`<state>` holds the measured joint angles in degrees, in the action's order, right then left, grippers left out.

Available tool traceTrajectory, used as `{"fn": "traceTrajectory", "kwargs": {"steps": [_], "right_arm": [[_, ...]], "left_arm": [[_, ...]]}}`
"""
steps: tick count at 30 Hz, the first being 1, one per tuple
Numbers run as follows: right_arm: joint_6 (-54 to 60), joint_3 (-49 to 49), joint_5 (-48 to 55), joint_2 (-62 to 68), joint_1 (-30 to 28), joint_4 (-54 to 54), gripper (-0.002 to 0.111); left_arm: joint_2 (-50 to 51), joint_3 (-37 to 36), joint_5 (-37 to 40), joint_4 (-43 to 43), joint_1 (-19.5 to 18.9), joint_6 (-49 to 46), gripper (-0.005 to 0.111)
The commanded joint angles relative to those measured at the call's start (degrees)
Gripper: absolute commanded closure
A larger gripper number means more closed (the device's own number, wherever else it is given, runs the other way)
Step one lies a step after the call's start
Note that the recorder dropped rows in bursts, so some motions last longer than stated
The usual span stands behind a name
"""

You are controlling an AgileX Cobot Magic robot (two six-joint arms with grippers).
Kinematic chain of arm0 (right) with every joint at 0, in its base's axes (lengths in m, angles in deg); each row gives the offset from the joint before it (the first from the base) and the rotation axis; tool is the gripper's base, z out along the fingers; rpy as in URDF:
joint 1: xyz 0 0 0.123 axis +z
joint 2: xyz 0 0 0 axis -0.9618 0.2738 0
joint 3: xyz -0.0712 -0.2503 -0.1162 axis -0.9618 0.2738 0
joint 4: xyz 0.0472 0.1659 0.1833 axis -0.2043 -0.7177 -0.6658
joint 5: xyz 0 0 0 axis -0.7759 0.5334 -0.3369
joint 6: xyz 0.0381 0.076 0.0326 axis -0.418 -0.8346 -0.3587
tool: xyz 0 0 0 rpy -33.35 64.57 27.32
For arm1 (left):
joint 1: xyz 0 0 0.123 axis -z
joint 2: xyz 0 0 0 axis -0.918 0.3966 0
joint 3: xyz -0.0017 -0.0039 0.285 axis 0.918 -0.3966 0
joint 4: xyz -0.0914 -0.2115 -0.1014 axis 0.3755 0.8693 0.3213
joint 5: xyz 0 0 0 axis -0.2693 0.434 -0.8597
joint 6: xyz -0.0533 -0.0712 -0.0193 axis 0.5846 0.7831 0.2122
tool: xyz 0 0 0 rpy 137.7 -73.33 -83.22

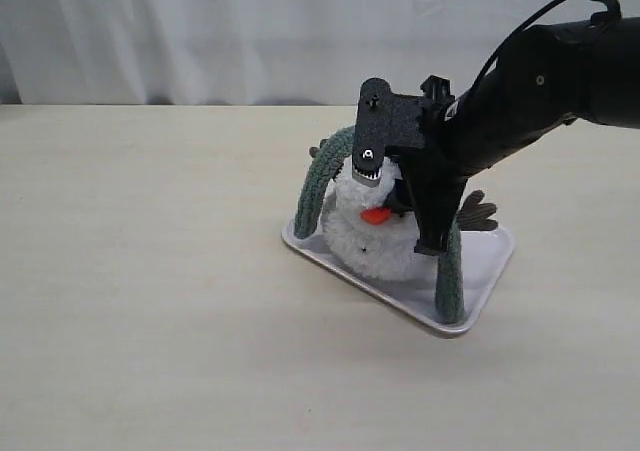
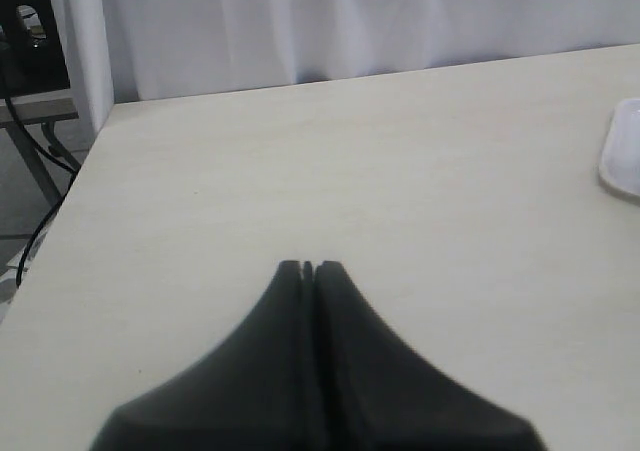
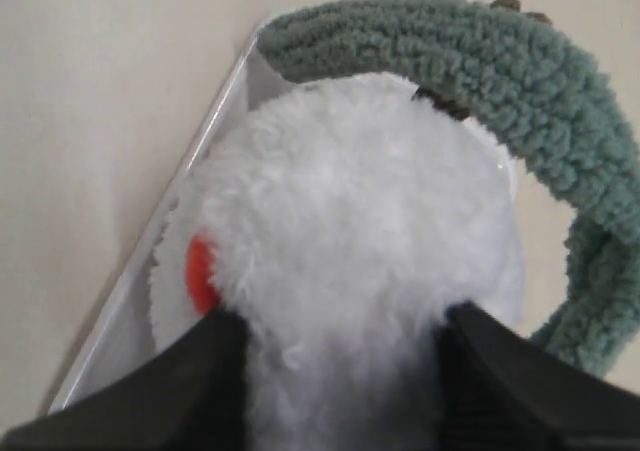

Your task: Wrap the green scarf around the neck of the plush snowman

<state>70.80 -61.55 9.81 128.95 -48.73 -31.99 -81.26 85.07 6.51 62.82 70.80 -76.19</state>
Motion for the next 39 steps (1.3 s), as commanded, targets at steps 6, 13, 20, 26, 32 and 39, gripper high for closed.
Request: {"fn": "traceTrajectory", "kwargs": {"steps": [6,13,20,26,32,39], "right_arm": [[23.26,0.41,-0.01,-0.32,0.07,1.58,0.104],[15.38,0.41,-1.77,-0.32,0.07,1.32,0.100],[12.32,0.41,-2.83,-1.86,0.07,1.32,0.048],[7.53,0.41,-2.72,-4.95,0.07,1.32,0.039],[2.27,0.41,0.58,-8.22,0.07,1.32,0.039],[-0.42,0.41,7.97,-11.45,0.07,-4.90,0.039]], "left_arm": [[-0.10,-0.18,-0.64,0.04,-0.07,0.05,0.107],[-0.10,-0.18,-0.64,0.04,-0.07,0.05,0.107],[-0.10,-0.18,-0.64,0.04,-0.07,0.05,0.107],[-0.10,-0.18,-0.64,0.04,-0.07,0.05,0.107],[-0.10,-0.18,-0.64,0.04,-0.07,0.05,0.107],[-0.10,-0.18,-0.64,0.04,-0.07,0.05,0.107]]}}
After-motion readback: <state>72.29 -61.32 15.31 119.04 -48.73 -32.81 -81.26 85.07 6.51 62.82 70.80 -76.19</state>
